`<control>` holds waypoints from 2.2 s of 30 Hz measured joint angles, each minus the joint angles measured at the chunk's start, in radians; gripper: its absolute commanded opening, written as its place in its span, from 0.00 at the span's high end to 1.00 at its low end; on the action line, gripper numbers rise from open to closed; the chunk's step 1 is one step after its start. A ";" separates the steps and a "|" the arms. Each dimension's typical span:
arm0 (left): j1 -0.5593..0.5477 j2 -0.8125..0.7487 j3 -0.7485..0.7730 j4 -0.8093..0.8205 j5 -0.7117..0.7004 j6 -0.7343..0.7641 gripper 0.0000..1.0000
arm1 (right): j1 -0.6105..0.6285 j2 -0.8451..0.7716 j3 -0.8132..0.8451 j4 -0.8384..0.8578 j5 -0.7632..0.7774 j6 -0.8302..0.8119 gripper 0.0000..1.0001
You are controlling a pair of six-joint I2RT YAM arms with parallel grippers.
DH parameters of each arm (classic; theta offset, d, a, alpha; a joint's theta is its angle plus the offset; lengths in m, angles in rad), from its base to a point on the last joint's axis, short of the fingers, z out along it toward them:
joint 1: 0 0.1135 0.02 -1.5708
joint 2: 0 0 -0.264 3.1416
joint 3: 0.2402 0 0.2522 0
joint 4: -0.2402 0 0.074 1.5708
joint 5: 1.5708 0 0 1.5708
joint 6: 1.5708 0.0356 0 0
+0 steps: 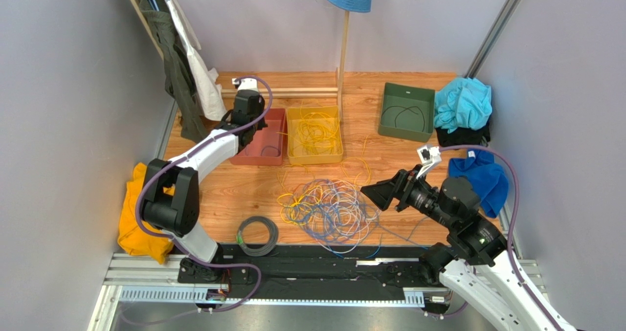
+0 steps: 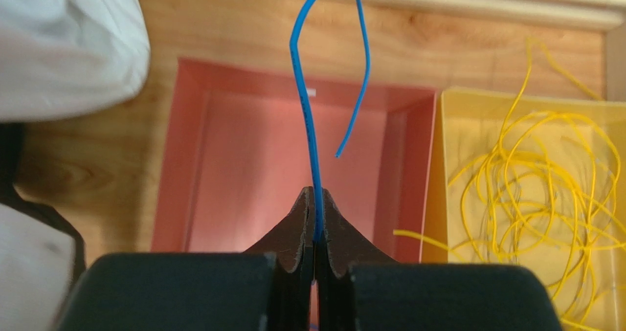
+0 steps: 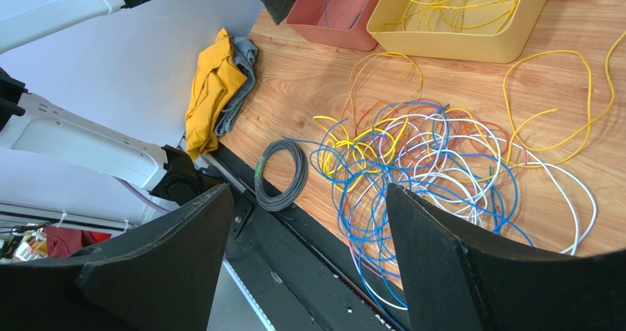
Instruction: Untangle the cables
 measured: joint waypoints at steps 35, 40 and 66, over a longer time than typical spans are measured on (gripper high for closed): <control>-0.263 -0.547 -0.185 -0.208 0.032 -0.160 0.02 | 0.000 -0.068 -0.068 -0.014 0.038 0.035 0.23; -0.504 -0.559 -0.316 -0.160 0.068 -0.177 0.01 | 0.000 -0.080 -0.135 -0.044 0.052 0.038 0.25; -0.908 -0.275 -0.469 -0.079 -0.201 -0.497 0.19 | 0.000 -0.130 -0.202 -0.090 0.069 0.087 0.26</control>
